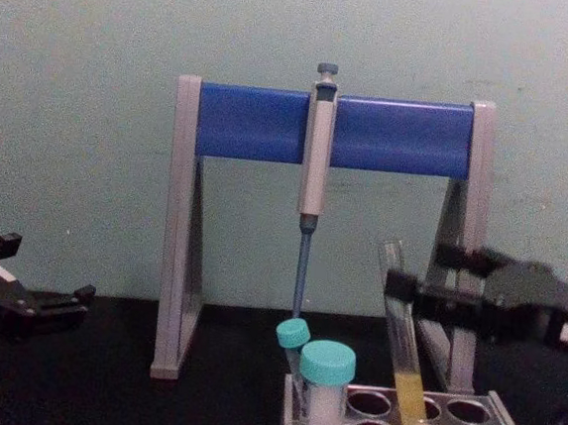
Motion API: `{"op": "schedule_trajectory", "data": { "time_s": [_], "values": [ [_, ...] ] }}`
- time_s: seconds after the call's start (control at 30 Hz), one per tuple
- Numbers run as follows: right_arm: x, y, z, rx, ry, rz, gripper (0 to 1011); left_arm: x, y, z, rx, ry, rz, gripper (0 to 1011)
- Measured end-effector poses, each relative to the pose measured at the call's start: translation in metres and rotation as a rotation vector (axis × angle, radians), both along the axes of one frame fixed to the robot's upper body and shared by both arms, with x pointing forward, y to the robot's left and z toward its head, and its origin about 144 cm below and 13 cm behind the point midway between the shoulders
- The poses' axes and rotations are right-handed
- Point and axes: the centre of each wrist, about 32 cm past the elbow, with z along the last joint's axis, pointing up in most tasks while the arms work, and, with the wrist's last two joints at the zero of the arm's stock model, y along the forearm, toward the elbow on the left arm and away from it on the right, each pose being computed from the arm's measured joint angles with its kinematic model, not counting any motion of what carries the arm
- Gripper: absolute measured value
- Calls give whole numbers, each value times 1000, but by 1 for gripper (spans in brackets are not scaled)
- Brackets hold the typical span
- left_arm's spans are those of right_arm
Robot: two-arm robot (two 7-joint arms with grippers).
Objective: Pick up the test tube from the test tube rack, shake it, then place it back into the test tube rack.
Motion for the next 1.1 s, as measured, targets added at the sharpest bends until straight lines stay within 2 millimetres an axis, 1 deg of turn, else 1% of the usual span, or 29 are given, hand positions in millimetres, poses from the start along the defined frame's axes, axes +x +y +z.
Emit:
{"op": "schedule_trajectory", "data": {
  "time_s": [0.13,0.2,0.37,0.47,0.57,0.7,0.77,0.9,1.1],
  "values": [
    [-6,-1,4,32,-44,-35,1000,0,0,0,0,0,0,1001],
    [-11,0,8,51,-75,-83,1000,0,0,0,0,0,0,1001],
    [-26,5,15,49,-129,-281,1000,0,0,0,0,0,0,1001],
    [-32,9,15,28,-108,-417,1000,0,0,0,0,0,0,1001],
    [-34,13,13,8,-79,-499,1000,0,0,0,0,0,0,1001],
    [-37,21,7,-74,-3,-634,1000,0,0,0,0,0,0,1001],
    [-37,22,5,-87,9,-645,1000,0,0,0,0,0,0,1001],
    [-37,25,-3,-141,70,-661,1000,0,0,0,0,0,0,1001],
    [-35,26,-10,-166,118,-656,1000,0,0,0,0,0,0,1001]
  ]
}}
